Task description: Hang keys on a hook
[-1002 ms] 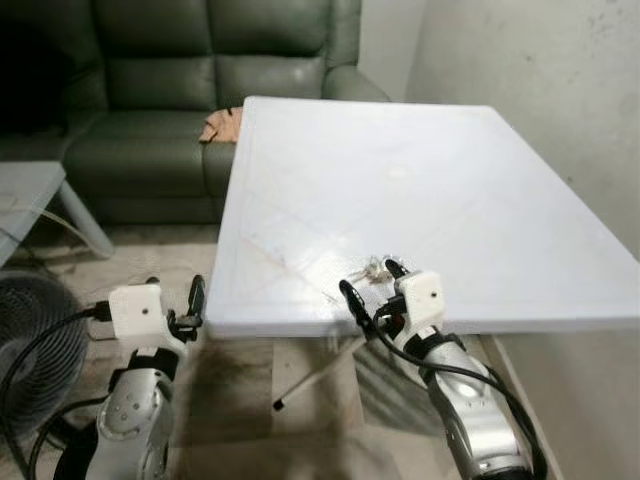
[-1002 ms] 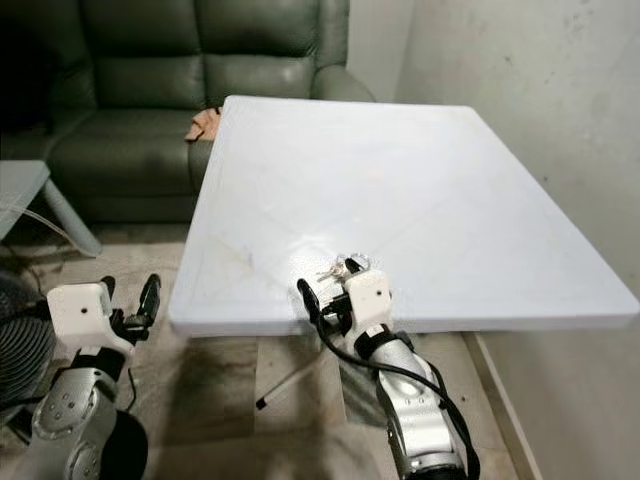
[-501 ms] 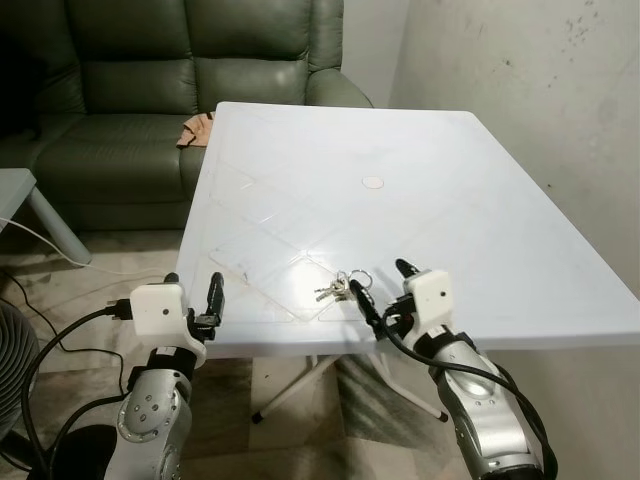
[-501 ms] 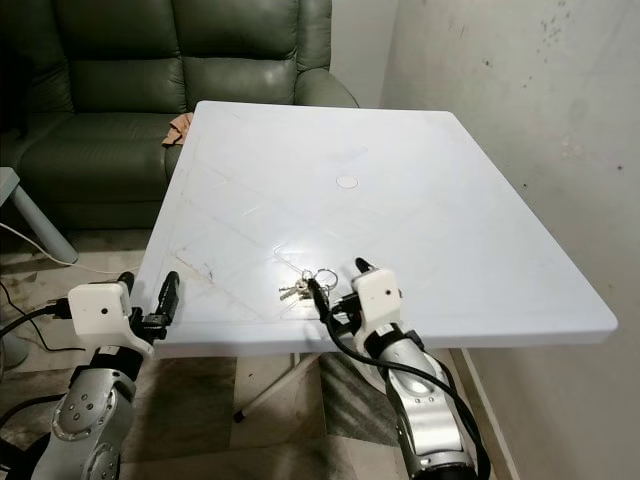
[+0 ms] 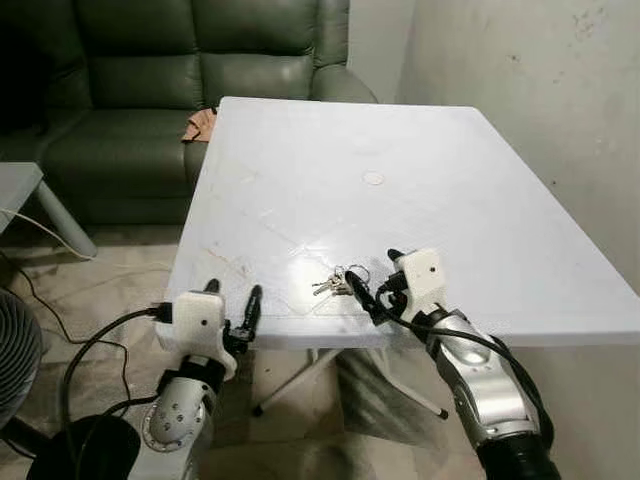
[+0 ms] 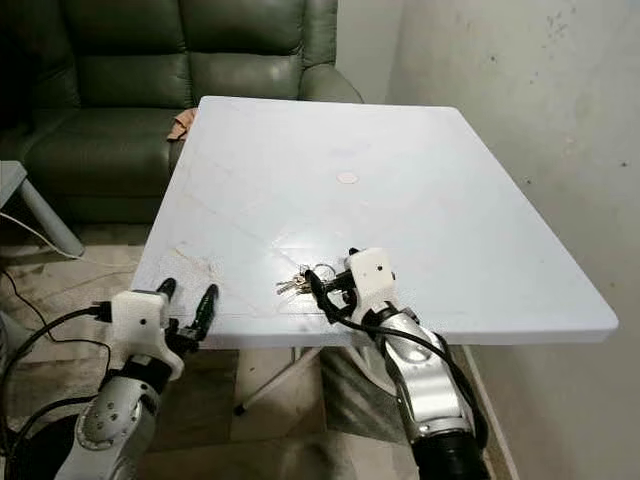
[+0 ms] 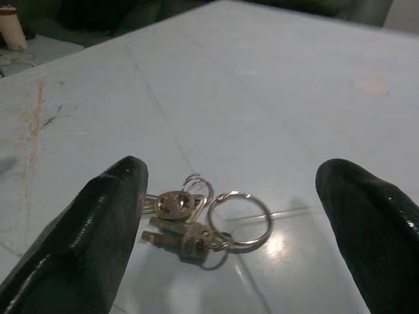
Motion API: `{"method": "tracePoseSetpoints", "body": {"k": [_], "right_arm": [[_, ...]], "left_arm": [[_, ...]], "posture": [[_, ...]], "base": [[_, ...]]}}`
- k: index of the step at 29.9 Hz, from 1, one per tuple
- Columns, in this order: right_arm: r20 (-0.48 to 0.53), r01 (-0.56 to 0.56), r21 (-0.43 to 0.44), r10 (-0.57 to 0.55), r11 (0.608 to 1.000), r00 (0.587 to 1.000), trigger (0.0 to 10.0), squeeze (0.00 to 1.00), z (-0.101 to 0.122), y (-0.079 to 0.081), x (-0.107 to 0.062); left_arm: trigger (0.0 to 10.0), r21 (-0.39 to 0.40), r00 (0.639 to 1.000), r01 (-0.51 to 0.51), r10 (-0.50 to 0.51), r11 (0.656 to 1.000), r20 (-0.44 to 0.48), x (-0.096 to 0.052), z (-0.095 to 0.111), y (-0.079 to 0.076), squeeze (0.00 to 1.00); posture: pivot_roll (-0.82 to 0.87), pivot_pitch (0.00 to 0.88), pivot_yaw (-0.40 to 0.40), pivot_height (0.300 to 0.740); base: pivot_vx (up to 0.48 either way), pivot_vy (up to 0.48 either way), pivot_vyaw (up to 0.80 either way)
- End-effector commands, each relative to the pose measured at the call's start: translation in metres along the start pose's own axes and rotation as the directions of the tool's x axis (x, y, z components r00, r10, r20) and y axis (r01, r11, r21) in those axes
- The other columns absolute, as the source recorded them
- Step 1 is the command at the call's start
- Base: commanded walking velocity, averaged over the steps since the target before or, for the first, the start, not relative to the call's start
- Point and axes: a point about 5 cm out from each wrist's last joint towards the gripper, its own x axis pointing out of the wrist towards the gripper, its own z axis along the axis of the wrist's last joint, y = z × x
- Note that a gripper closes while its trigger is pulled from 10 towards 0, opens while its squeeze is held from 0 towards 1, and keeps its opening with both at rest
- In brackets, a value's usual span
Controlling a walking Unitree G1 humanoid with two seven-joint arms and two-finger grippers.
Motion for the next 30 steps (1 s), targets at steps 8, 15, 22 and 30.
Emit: {"method": "tracePoseSetpoints", "body": {"k": [8, 15, 22, 30], "right_arm": [[-0.111, 0.046, 0.026, -0.043, 0.999, 0.993, 10.0, 0.0, -0.009, 0.005, 0.009], [-0.152, 0.056, 0.035, -0.05, 0.998, 0.987, 8.3, 0.0, -0.017, 0.012, 0.007], [-0.155, 0.075, 0.033, -0.069, 0.997, 0.986, 1.4, 0.0, -0.016, 0.011, 0.007], [-0.145, 0.077, 0.045, -0.07, 0.996, 0.987, 0.7, 0.0, -0.014, 0.012, 0.008]], "left_arm": [[10.0, 0.017, 0.999, 0.039, -0.038, 0.999, -0.008, -0.004, 0.002, -0.006, 0.0], [10.0, 0.017, 0.999, 0.036, -0.035, 0.999, -0.023, -0.01, 0.002, -0.007, 0.0], [10.0, 0.018, 0.999, 0.029, -0.028, 0.999, -0.024, -0.009, 0.003, -0.007, 0.0], [10.0, 0.019, 0.999, 0.023, -0.022, 1.0, -0.026, -0.009, 0.003, -0.007, 0.0]], "posture": [[-0.04, 0.089, -0.051, 0.74], [-0.03, 0.115, -0.05, 0.74], [-0.03, 0.115, -0.05, 0.74], [-0.03, 0.115, -0.05, 0.74]], "base": [[0.0, 0.0, 0.0], [0.0, 0.0, 0.0], [0.0, 0.0, 0.0], [0.0, 0.0, 0.0]]}}
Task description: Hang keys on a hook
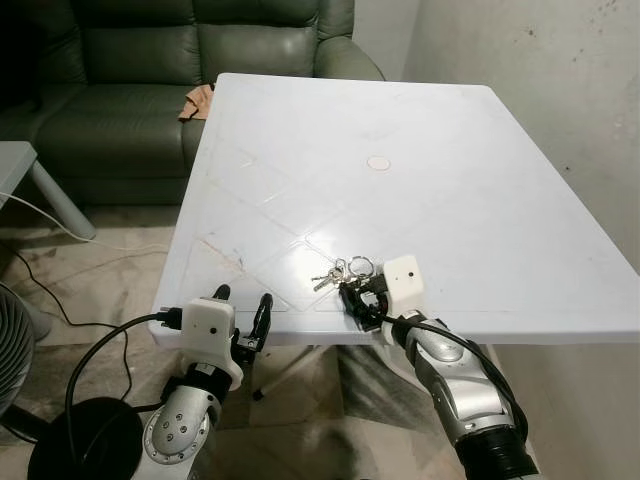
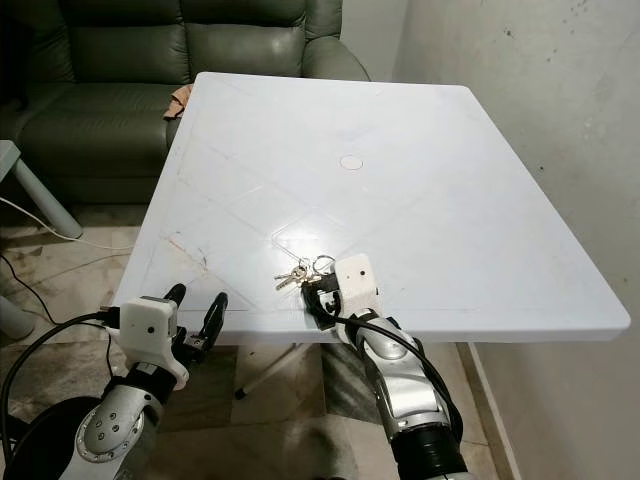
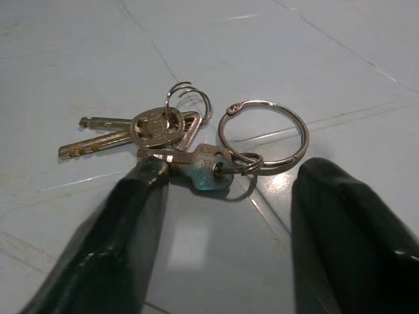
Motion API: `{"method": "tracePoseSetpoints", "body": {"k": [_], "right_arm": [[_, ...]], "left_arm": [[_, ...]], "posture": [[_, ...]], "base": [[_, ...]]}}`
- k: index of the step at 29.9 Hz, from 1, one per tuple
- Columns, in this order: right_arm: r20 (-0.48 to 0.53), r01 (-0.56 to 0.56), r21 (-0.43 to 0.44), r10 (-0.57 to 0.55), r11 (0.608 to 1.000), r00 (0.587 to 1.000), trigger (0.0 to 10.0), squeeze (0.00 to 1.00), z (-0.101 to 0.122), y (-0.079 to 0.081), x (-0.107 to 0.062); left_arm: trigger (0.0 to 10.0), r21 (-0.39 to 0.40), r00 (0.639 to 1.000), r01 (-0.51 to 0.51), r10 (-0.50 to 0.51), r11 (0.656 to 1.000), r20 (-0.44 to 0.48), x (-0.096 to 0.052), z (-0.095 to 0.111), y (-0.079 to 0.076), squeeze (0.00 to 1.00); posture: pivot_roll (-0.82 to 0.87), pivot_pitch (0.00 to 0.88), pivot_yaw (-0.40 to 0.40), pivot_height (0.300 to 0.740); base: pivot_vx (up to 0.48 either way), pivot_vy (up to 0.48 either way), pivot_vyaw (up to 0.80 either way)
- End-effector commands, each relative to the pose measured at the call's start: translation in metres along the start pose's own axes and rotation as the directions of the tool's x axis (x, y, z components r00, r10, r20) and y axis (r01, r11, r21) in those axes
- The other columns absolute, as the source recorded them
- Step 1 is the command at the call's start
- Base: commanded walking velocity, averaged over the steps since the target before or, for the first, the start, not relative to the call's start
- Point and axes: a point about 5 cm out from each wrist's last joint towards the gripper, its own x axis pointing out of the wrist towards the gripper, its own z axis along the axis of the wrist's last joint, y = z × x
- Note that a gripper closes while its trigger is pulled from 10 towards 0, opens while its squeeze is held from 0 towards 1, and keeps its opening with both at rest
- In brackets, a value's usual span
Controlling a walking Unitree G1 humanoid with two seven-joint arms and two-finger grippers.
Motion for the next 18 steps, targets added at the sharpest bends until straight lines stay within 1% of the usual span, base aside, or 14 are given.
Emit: {"method": "tracePoseSetpoints", "body": {"k": [1, 2, 5, 6, 7, 8, 9, 14, 16, 18], "right_arm": [[0.005, 0.005, 0.007, -0.005, 1.0, 1.0, 0.2, 0.0, 0.0029, -0.0002, -0.0006], [0.007, 0.003, 0.011, -0.003, 1.0, 1.0, 0.0, 0.0, 0.003, 0.0001, -0.0006], [0.014, 0.004, 0.012, -0.005, 1.0, 1.0, 0.0, 0.0, 0.0038, 0.0005, -0.0007], [0.01, 0.004, 0.012, -0.004, 1.0, 1.0, 0.4, 0.0, 0.0037, 0.0004, -0.0006], [0.007, 0.004, 0.01, -0.004, 1.0, 1.0, 3.3, 0.0, 0.0036, 0.0002, -0.0005], [0.007, 0.003, 0.009, -0.003, 1.0, 1.0, 8.9, 0.0, 0.0039, -0.0002, -0.0005], [0.01, 0.002, 0.011, -0.002, 1.0, 1.0, 10.0, 0.0, 0.0043, -0.0004, -0.0005], [0.001, -0.005, 0.039, 0.005, 0.999, 1.0, 10.0, 0.0, 0.0046, -0.0011, 0.0004], [0.025, -0.02, 0.084, 0.018, 0.996, 1.0, 10.0, 0.0, 0.0083, -0.0026, 0.0006], [0.035, -0.027, 0.102, 0.023, 0.994, 0.999, 10.0, 0.0, 0.0099, -0.0032, 0.0006]], "left_arm": [[10.0, 0.01, 1.0, -0.007, 0.007, 1.0, 0.0, -0.001, 0.0028, 0.0001, 0.0], [10.0, 0.01, 1.0, -0.008, 0.008, 1.0, -0.001, -0.0012, 0.0027, 0.0, 0.0], [10.0, 0.01, 1.0, -0.01, 0.01, 1.0, -0.002, -0.0014, 0.0027, 0.0001, 0.0], [10.0, 0.01, 1.0, -0.01, 0.01, 1.0, -0.003, -0.0014, 0.0027, 0.0001, 0.0], [10.0, 0.009, 1.0, -0.011, 0.011, 1.0, -0.003, -0.0014, 0.0028, 0.0, 0.0], [10.0, 0.01, 1.0, -0.012, 0.012, 1.0, -0.004, -0.0015, 0.0029, 0.0, 0.0], [10.0, 0.01, 1.0, -0.013, 0.013, 1.0, -0.004, -0.0016, 0.0029, 0.0, 0.0], [10.0, 0.01, 1.0, -0.015, 0.015, 1.0, -0.005, -0.002, 0.0029, 0.0005, 0.0], [10.0, 0.01, 1.0, -0.017, 0.017, 1.0, -0.005, -0.0016, 0.0031, 0.0009, 0.0], [10.0, 0.01, 1.0, -0.018, 0.018, 1.0, -0.006, -0.0014, 0.0032, 0.001, 0.0]], "posture": [[-0.03, 0.114, -0.05, 0.74], [-0.03, 0.114, -0.05, 0.74], [-0.03, 0.114, -0.05, 0.74], [-0.03, 0.116, -0.051, 0.74], [-0.03, 0.116, -0.051, 0.74], [-0.03, 0.115, -0.052, 0.74], [-0.03, 0.115, -0.052, 0.74], [-0.03, 0.114, -0.051, 0.74], [-0.03, 0.113, -0.051, 0.74], [-0.03, 0.113, -0.051, 0.74]], "base": [[0.0, 0.0, 0.0], [0.0, 0.0, 0.0], [0.0, 0.0, 0.0], [0.0, 0.0, 0.0], [0.0, 0.0, 0.0], [0.0, 0.0, 0.0], [0.0, 0.0, 0.0], [0.0, 0.0, 0.0], [0.0, 0.0, 0.0], [0.0, 0.0, 0.0]]}}
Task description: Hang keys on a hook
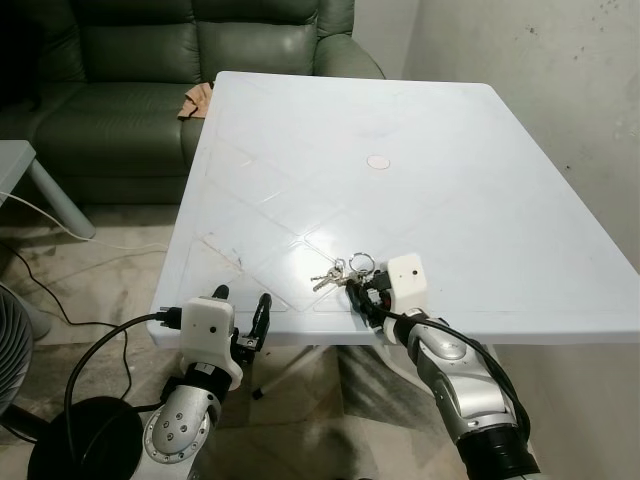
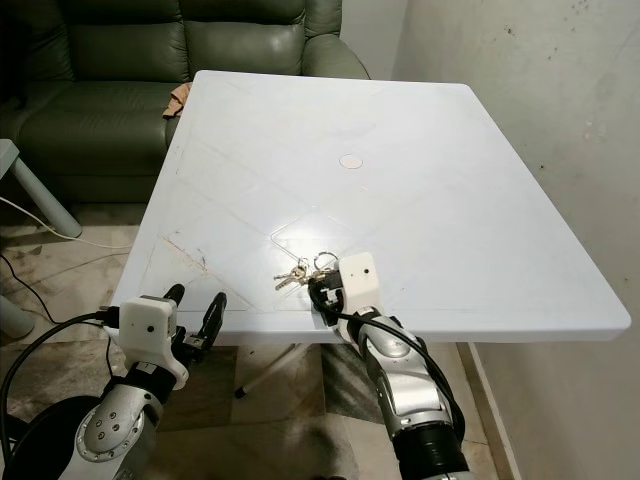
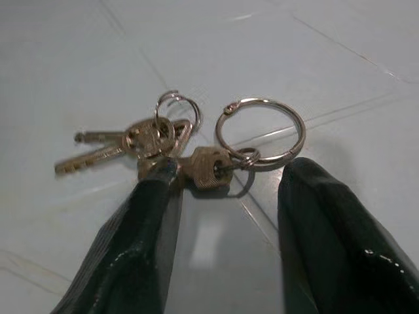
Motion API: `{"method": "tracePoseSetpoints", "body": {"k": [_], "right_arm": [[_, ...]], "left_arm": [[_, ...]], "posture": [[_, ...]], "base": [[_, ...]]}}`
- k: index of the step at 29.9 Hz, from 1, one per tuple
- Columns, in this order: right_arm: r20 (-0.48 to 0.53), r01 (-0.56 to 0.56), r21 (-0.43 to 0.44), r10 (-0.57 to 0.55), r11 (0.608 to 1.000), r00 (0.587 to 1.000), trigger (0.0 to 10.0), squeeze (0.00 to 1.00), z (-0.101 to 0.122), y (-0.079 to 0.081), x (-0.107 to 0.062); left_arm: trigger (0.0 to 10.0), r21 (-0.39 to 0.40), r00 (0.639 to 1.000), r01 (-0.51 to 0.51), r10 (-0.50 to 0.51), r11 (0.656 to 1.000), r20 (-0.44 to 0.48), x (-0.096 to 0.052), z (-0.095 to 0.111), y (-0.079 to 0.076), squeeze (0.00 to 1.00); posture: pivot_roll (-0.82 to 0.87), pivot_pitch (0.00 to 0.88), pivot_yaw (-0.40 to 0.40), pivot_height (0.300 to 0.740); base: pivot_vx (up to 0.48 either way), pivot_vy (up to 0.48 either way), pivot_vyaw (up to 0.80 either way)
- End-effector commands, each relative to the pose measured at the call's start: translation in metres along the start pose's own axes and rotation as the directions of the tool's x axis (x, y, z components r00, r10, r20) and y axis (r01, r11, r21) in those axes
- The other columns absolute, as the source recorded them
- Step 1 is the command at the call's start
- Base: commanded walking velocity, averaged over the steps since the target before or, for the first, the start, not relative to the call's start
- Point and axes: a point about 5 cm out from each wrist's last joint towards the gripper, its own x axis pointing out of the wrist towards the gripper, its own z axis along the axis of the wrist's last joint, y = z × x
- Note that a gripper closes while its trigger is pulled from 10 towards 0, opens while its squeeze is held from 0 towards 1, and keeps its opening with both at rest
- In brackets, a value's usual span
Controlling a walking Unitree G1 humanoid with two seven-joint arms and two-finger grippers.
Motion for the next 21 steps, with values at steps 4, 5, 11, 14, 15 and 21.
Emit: {"method": "tracePoseSetpoints", "body": {"k": [4, 5, 11, 14, 15, 21], "right_arm": [[0.058, -0.021, 0.096, 0.015, 0.995, 0.998, 10.0, 0.0, 0.0144, -0.0016, 0.0016], [0.059, -0.018, 0.104, 0.012, 0.994, 0.998, 10.0, 0.0, 0.0157, -0.0017, 0.0021], [0.048, -0.01, 0.099, 0.005, 0.995, 0.999, 10.0, 0.0, 0.0161, 0.0013, 0.0038], [0.046, -0.006, 0.084, 0.002, 0.996, 0.999, 10.0, 0.0, 0.0166, 0.0036, 0.0048], [0.044, -0.007, 0.081, 0.003, 0.997, 0.999, 10.0, 0.0, 0.0164, 0.004, 0.0051], [0.031, -0.005, 0.063, 0.003, 0.998, 1.0, 8.7, 0.0, 0.0143, 0.0054, 0.006]], "left_arm": [[10.0, 0.014, 1.0, -0.001, 0.001, 1.0, 0.002, -0.0011, 0.0026, -0.0002, 0.0], [10.0, 0.015, 1.0, 0.0, 0.0, 1.0, 0.002, -0.0009, 0.0026, -0.0004, 0.0], [10.0, 0.016, 1.0, -0.002, 0.002, 1.0, 0.004, 0.0006, 0.0035, -0.0003, 0.0], [10.0, 0.016, 1.0, -0.001, 0.001, 1.0, 0.005, 0.0006, 0.0035, -0.0006, 0.0], [10.0, 0.016, 1.0, -0.001, 0.0, 1.0, 0.005, 0.0005, 0.0035, -0.0006, 0.0], [10.0, 0.02, 1.0, -0.002, 0.002, 1.0, 0.006, 0.0002, 0.0037, -0.0005, 0.0]], "posture": [[-0.03, 0.106, -0.049, 0.74], [-0.03, 0.104, -0.049, 0.74], [-0.03, 0.102, -0.049, 0.74], [-0.02, 0.098, -0.049, 0.74], [-0.02, 0.098, -0.049, 0.74], [-0.02, 0.092, -0.051, 0.74]], "base": [[0.0, 0.0, 0.0], [0.0, 0.0, 0.0], [0.0, 0.0, 0.0], [0.0, 0.0, 0.0], [0.0, 0.0, 0.0], [0.0, 0.0, 0.0]]}}
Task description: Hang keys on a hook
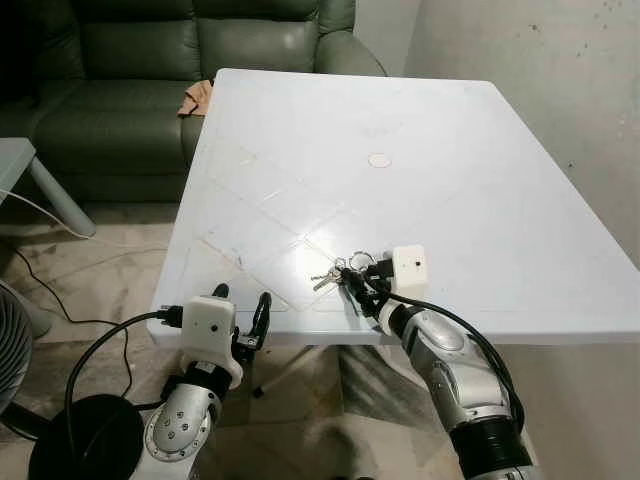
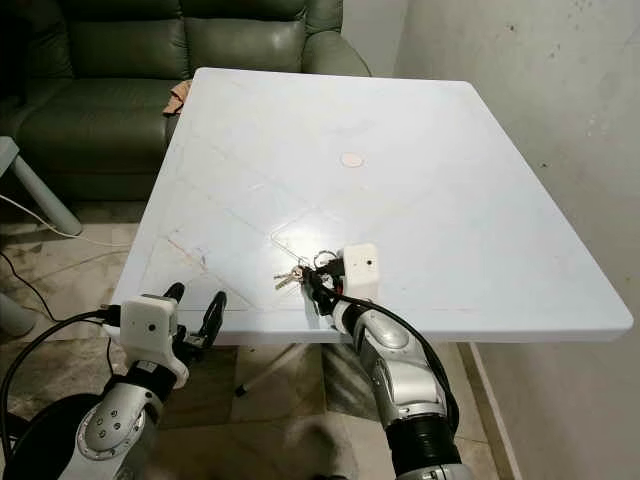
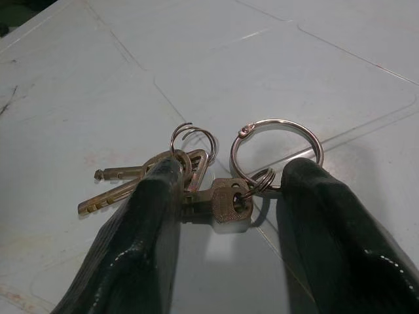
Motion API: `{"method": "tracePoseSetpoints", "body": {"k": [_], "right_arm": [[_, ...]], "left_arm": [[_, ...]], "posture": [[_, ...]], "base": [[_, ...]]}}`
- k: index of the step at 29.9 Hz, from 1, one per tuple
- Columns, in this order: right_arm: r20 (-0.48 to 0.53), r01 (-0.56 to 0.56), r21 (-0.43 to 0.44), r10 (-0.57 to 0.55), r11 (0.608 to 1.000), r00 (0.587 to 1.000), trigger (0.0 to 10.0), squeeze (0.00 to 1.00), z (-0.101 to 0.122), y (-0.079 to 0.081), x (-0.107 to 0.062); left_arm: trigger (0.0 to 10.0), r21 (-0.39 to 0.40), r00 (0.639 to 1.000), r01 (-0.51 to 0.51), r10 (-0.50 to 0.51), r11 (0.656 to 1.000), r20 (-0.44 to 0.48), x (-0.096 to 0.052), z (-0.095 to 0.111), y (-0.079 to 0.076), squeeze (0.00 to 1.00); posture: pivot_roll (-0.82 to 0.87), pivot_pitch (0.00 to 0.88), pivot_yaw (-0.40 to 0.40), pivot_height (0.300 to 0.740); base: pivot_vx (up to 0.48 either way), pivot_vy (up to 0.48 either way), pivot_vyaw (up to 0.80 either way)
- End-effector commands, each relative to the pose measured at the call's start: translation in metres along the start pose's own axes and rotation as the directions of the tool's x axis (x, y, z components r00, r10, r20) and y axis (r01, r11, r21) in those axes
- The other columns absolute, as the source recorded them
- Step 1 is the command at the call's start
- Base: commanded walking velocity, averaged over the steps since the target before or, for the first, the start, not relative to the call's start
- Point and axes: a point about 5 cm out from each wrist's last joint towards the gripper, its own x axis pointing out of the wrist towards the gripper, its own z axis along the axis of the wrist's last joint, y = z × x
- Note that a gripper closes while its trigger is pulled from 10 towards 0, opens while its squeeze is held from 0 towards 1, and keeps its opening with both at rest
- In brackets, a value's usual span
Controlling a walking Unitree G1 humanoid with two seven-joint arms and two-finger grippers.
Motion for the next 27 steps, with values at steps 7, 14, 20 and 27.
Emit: {"method": "tracePoseSetpoints", "body": {"k": [7, 14, 20, 27], "right_arm": [[0.008, 0.002, -0.019, -0.001, 1.0, 1.0, 1.2, 0.0, 0.0053, 0.0005, 0.0009], [0.023, 0.012, -0.017, -0.011, 1.0, 1.0, 0.0, 0.0, 0.0067, -0.0004, 0.0007], [0.022, 0.011, -0.016, -0.011, 1.0, 1.0, 0.0, 0.0, 0.0068, -0.0004, 0.0011], [0.02, 0.031, -0.044, -0.03, 0.999, 0.999, 0.0, 0.0, 0.0071, -0.002, 0.001]], "left_arm": [[10.0, 0.008, 1.0, -0.004, 0.004, 1.0, 0.004, -0.0009, 0.003, 0.0002, 0.0], [10.0, 0.009, 1.0, -0.01, 0.01, 1.0, 0.005, -0.0009, 0.0034, 0.0011, 0.0], [10.0, 0.01, 1.0, -0.011, 0.011, 1.0, 0.005, -0.0005, 0.0035, 0.0013, 0.0], [10.0, 0.01, 1.0, -0.016, 0.016, 1.0, 0.007, 0.0003, 0.0045, 0.0015, 0.0]], "posture": [[-0.01, 0.094, -0.052, 0.74], [-0.01, 0.095, -0.052, 0.74], [-0.01, 0.094, -0.052, 0.74], [-0.01, 0.098, -0.054, 0.74]], "base": [[0.0, 0.0, 0.0], [0.0, 0.0, 0.0], [0.0, 0.0, 0.0], [0.0, 0.0, 0.0]]}}
